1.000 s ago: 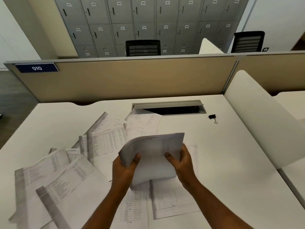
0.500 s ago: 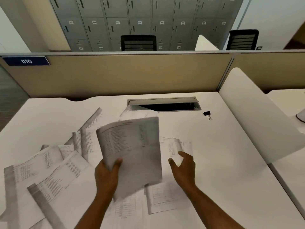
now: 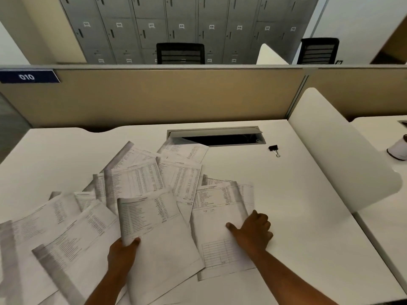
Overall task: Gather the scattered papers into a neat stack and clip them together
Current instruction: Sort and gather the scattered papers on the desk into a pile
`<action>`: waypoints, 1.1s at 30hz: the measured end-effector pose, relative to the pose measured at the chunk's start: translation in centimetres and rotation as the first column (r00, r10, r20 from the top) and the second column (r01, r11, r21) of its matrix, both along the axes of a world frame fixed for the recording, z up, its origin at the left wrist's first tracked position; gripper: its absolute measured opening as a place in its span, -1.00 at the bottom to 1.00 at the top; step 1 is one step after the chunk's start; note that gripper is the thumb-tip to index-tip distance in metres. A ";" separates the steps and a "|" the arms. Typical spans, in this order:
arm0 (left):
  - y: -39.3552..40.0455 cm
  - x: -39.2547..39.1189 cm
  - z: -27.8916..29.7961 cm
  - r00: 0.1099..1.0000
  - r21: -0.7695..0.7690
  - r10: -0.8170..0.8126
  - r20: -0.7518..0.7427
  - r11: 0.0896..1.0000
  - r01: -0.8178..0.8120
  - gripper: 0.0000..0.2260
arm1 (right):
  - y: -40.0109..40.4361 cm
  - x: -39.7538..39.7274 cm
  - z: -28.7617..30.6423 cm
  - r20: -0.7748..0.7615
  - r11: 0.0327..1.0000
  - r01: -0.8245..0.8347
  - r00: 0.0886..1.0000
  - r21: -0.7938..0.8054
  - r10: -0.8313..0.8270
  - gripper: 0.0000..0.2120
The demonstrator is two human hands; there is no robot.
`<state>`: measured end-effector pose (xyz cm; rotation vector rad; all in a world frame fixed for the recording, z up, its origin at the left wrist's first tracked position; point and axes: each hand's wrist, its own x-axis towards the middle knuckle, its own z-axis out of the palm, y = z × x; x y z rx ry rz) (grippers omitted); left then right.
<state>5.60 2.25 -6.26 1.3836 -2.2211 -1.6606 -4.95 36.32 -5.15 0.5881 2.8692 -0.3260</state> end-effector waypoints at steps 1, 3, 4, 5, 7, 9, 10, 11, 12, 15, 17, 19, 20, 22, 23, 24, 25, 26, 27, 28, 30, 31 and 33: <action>-0.1 0.1 -0.2 1.000 0.020 0.008 -0.004 1.000 -0.008 -0.77 | -0.1 -0.1 0.0 0.000 1.000 -0.005 1.000 0.004 0.005 -0.08; -0.2 0.2 -0.4 1.000 0.050 0.012 -0.016 0.999 -0.011 -0.81 | -0.2 -0.3 0.1 0.007 1.000 -0.008 1.000 -0.011 0.008 -0.11; -0.3 0.3 -0.4 1.000 0.065 0.006 -0.021 0.998 -0.005 -0.83 | -0.3 -0.4 0.2 0.016 0.999 0.002 1.000 -0.039 -0.001 -0.12; -0.4 0.4 -0.6 1.000 0.082 0.004 -0.026 0.997 -0.002 -0.84 | -0.4 -0.6 0.2 0.030 0.996 0.023 0.999 -0.084 -0.021 -0.13; -0.7 0.4 -0.8 0.999 0.128 0.007 -0.031 0.992 -0.003 -0.83 | -0.6 -0.9 0.3 0.057 0.974 0.091 0.995 -0.209 -0.081 -0.14; -1.0 0.4 -0.8 0.999 0.177 0.003 -0.036 0.984 0.003 -0.81 | -0.5 -1.1 0.4 0.080 0.923 0.167 0.986 -0.345 -0.149 -0.19; -1.1 0.4 -0.7 0.999 0.191 -0.008 -0.043 0.981 0.016 -0.81 | -0.3 -1.2 0.4 0.092 0.897 0.194 0.981 -0.397 -0.172 -0.22; -1.2 0.3 -0.6 0.998 0.196 -0.022 -0.052 0.980 0.032 -0.81 | -0.1 -1.1 0.4 0.100 0.877 0.209 0.978 -0.432 -0.184 -0.27; -1.3 0.3 -0.4 0.997 0.192 -0.035 -0.065 0.980 0.047 -0.81 | 0.1 -1.1 0.3 0.102 0.861 0.218 0.976 -0.460 -0.193 -0.32; -2.0 0.4 0.3 0.991 0.166 -0.074 -0.110 0.982 0.092 -0.83 | 0.7 -0.8 0.2 0.059 0.786 0.242 0.965 -0.569 -0.254 -0.46; -2.9 0.3 0.7 0.986 0.154 -0.098 -0.132 0.981 0.118 -0.81 | 1.3 -0.7 0.7 0.022 0.718 0.254 0.949 -0.648 -0.316 -0.54; -3.6 0.1 0.9 0.984 0.145 -0.108 -0.139 0.981 0.128 -0.80 | 2.0 -0.8 1.8 0.017 0.591 0.255 0.926 -0.766 -0.376 -0.63; -4.0 0.0 0.9 0.984 0.147 -0.109 -0.140 0.981 0.129 -0.79 | 2.2 -0.9 2.5 0.038 0.482 0.251 0.912 -0.840 -0.408 -0.65; -4.5 0.0 0.9 0.984 0.154 -0.119 -0.136 0.978 0.140 -0.77 | 2.1 -1.1 4.1 0.120 0.213 0.232 0.892 -0.949 -0.436 -0.61; -4.6 0.0 0.8 0.982 0.154 -0.129 -0.137 0.977 0.150 -0.77 | 1.9 -1.2 4.9 0.161 0.109 0.223 0.897 -0.969 -0.411 -0.58; -4.7 0.0 0.8 0.980 0.154 -0.136 -0.145 0.975 0.158 -0.77 | 1.5 -1.3 5.5 0.186 0.048 0.217 0.915 -0.975 -0.359 -0.57; -4.6 0.0 0.8 0.978 0.155 -0.140 -0.155 0.974 0.164 -0.78 | 1.0 -1.4 5.9 0.202 0.009 0.214 0.933 -0.977 -0.299 -0.55; -4.4 0.0 0.9 0.975 0.160 -0.145 -0.166 0.972 0.172 -0.80 | 0.3 -1.4 6.1 0.212 -0.014 0.215 0.948 -0.977 -0.236 -0.54; -4.2 0.0 1.0 0.972 0.171 -0.155 -0.176 0.968 0.186 -0.82 | -0.5 -1.3 6.1 0.220 -0.027 0.219 0.959 -0.975 -0.179 -0.52; -4.1 0.0 1.1 0.968 0.189 -0.168 -0.185 0.961 0.203 -0.83 | -1.5 -1.1 6.0 0.225 -0.028 0.223 0.966 -0.974 -0.129 -0.52; -3.8 0.2 1.3 0.963 0.230 -0.187 -0.192 0.946 0.229 -0.84 | -3.8 -0.5 5.3 0.227 0.013 0.228 0.972 -0.974 -0.053 -0.52; -3.7 0.3 1.5 0.961 0.247 -0.194 -0.197 0.939 0.240 -0.84 | -5.1 0.0 4.9 0.231 0.046 0.232 0.973 -0.972 -0.021 -0.51; -3.5 0.3 1.7 0.953 0.264 -0.213 -0.216 0.927 0.267 -0.81 | -7.2 0.9 3.9 0.251 0.112 0.245 0.967 -0.963 0.045 -0.48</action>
